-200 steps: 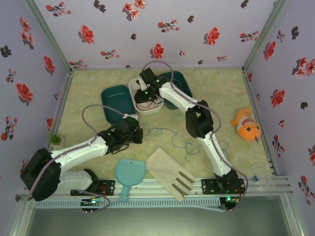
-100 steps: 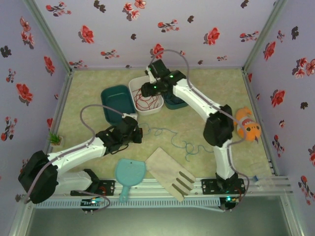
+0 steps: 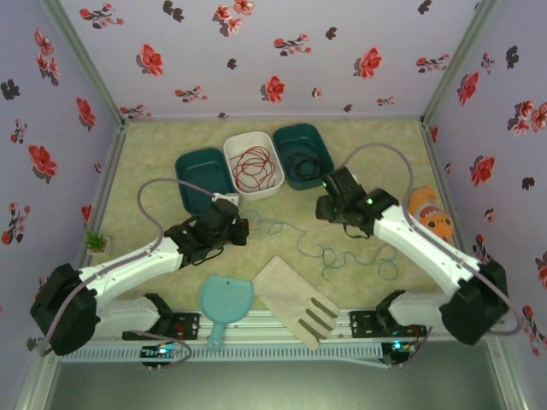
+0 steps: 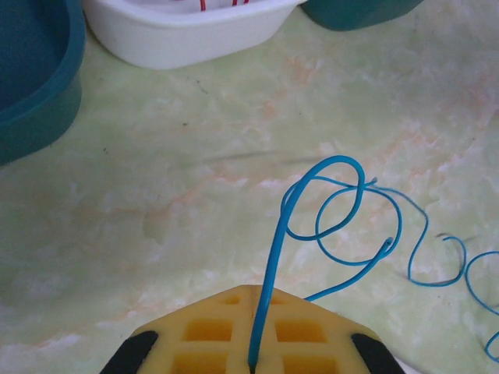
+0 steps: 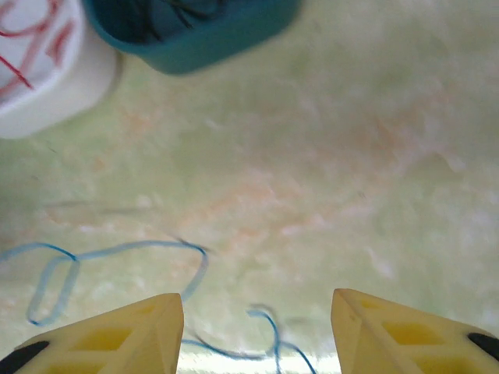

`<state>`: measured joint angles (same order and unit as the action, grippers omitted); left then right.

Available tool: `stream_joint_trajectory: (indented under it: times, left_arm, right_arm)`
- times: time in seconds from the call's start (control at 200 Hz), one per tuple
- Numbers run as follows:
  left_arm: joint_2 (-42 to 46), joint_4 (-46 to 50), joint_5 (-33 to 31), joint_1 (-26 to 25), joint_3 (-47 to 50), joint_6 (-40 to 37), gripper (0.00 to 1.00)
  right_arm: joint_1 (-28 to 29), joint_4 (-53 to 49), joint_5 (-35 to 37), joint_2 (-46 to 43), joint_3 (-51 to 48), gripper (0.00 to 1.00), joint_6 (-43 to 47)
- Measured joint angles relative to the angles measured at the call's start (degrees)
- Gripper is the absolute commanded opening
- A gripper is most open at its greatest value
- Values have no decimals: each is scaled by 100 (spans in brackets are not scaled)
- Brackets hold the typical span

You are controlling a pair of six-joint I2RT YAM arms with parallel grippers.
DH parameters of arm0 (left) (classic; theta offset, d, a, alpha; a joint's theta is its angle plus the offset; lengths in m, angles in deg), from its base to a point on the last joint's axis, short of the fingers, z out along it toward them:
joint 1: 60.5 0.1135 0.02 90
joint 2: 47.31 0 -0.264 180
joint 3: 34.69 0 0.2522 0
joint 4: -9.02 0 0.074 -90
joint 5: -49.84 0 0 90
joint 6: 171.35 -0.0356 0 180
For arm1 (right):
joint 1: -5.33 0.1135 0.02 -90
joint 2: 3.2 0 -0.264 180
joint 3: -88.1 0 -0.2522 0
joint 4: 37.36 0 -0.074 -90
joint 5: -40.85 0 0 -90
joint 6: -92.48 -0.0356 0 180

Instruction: Untangle the cables

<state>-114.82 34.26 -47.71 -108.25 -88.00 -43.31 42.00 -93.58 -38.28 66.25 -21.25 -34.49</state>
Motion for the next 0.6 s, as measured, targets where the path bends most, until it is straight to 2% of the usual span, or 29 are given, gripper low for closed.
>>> stream_joint_trajectory:
  times: [0.115, 0.235, 0.6]
  left_arm:
    - [0, 28, 0, 9, -116, -70, 0]
    - [-2, 76, 0, 15, -170, -90, 0]
    - [-2, 238, 0, 15, -249, -87, 0]
  right_arm:
    - [-2, -22, -44, -529, -772, 55, -385]
    - [7, 146, -227, -573, -1285, 58, -581]
    - [313, 542, -291, 944, -1014, 59, -433]
